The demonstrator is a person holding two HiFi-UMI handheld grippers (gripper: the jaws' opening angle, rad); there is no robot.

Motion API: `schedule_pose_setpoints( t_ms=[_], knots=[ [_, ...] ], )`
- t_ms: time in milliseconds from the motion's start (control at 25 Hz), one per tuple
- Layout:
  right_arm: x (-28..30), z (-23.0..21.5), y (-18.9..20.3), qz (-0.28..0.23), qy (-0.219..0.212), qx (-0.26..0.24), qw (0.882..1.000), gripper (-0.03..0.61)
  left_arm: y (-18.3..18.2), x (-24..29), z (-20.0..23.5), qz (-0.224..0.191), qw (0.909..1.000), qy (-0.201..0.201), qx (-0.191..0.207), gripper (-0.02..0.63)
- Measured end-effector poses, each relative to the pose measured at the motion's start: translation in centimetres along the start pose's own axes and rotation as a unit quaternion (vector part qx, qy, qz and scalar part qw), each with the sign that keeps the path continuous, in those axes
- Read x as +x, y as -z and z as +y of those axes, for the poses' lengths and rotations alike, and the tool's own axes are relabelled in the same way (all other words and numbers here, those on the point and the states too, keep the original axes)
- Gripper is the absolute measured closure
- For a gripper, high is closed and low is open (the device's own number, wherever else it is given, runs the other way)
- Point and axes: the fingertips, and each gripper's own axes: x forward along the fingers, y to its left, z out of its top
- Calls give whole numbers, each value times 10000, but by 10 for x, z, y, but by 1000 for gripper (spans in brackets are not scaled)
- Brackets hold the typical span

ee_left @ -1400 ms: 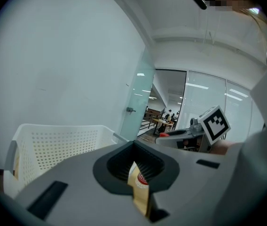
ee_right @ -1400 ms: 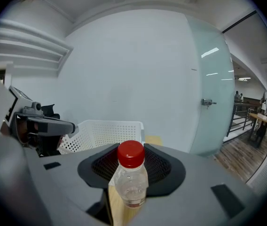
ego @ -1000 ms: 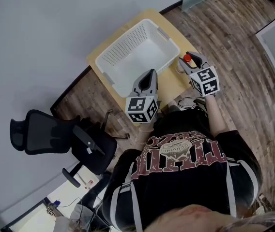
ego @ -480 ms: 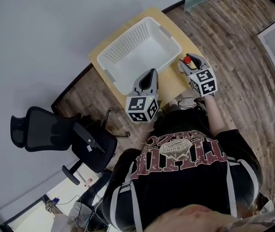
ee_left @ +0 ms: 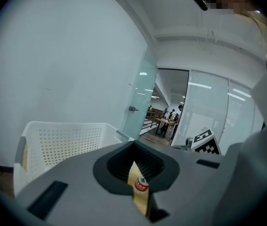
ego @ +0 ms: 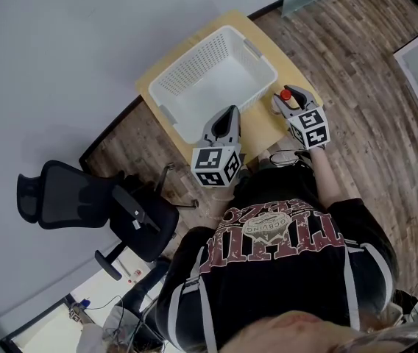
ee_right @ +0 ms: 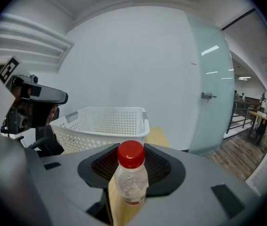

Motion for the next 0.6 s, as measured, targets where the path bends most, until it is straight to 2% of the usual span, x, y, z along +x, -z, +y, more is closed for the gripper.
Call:
schedule_pose_setpoints(
  t_ms=[600],
  knots=[
    [-4,4,14,34,29,20,10000,410,0,4,0,20,10000,18,17,566]
  ],
)
